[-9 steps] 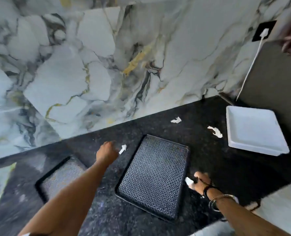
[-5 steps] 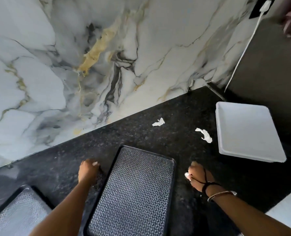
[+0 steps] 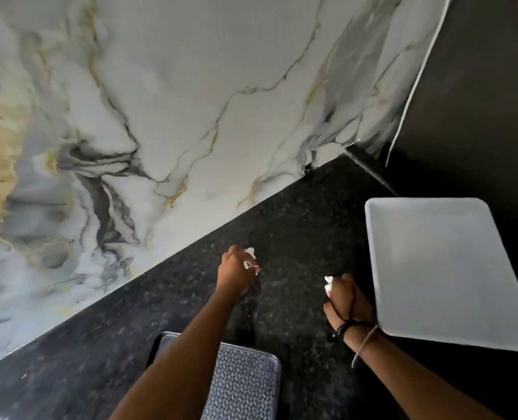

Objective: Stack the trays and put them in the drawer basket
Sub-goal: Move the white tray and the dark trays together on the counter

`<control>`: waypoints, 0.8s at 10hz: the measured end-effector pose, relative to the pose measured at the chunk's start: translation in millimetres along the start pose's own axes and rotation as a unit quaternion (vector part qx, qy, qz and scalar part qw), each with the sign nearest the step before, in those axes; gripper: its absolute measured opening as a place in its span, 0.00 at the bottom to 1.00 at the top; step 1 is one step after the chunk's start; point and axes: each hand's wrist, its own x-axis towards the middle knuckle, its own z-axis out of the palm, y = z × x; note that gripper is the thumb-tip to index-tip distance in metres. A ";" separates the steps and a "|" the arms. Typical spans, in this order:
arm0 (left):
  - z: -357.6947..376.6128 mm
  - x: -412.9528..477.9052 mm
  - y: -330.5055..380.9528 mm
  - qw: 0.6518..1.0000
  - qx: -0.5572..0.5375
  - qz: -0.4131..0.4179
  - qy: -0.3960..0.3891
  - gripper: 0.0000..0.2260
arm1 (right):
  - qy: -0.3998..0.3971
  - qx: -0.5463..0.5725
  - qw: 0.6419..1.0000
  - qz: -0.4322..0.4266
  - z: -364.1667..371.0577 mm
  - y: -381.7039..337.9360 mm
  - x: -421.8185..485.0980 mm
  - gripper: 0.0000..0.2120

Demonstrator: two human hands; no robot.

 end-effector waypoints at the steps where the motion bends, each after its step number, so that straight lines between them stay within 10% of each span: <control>1: 6.1 -4.9 9.1 0.998 -0.020 -0.050 0.037 0.04 | -0.075 0.168 0.982 0.038 10.9 3.1 -12.7 0.19; 4: 72.4 -209.2 106.3 0.977 -0.208 -0.036 0.024 0.11 | 0.042 0.267 0.962 -0.043 -33.6 36.5 -134.0 0.04; 8: 327.9 -406.2 144.3 0.968 -0.143 0.063 -0.196 0.14 | 0.109 0.191 0.973 0.070 -44.9 308.7 -321.6 0.05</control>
